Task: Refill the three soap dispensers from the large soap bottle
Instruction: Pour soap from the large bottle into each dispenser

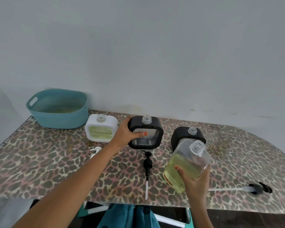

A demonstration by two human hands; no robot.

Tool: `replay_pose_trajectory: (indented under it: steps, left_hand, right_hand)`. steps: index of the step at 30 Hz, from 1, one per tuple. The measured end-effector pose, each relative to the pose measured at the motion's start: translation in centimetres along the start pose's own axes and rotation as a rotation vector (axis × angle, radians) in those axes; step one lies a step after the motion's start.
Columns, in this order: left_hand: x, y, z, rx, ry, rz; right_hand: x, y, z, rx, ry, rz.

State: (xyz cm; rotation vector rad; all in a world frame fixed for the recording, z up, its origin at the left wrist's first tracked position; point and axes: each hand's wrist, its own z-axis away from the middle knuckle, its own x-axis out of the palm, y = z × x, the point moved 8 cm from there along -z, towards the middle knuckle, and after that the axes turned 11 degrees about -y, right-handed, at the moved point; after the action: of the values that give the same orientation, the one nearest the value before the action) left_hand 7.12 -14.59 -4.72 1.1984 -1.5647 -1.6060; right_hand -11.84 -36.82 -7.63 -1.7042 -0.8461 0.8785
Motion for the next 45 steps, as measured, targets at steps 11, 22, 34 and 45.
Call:
replay_pose_trajectory:
  steps: [11, 22, 34, 45]
  left_hand:
    - [-2.2, 2.6, 5.7, 0.065, -0.041, -0.020]
    - [-3.3, 1.6, 10.7, 0.045, -0.156, -0.098]
    - [-3.7, 1.8, 12.2, 0.066, -0.205, -0.009]
    - [-2.8, 2.0, 11.6, 0.055, -0.253, -0.012]
  right_hand:
    - [-0.1, -0.4, -0.2, -0.008, 0.000, 0.067]
    - [2.5, -4.1, -0.5, -0.132, -0.091, 0.389]
    - [5.1, -10.8, -1.7, -0.419, -0.246, 0.771]
    - [6.8, -15.8, -1.0, -0.745, -0.266, 0.936]
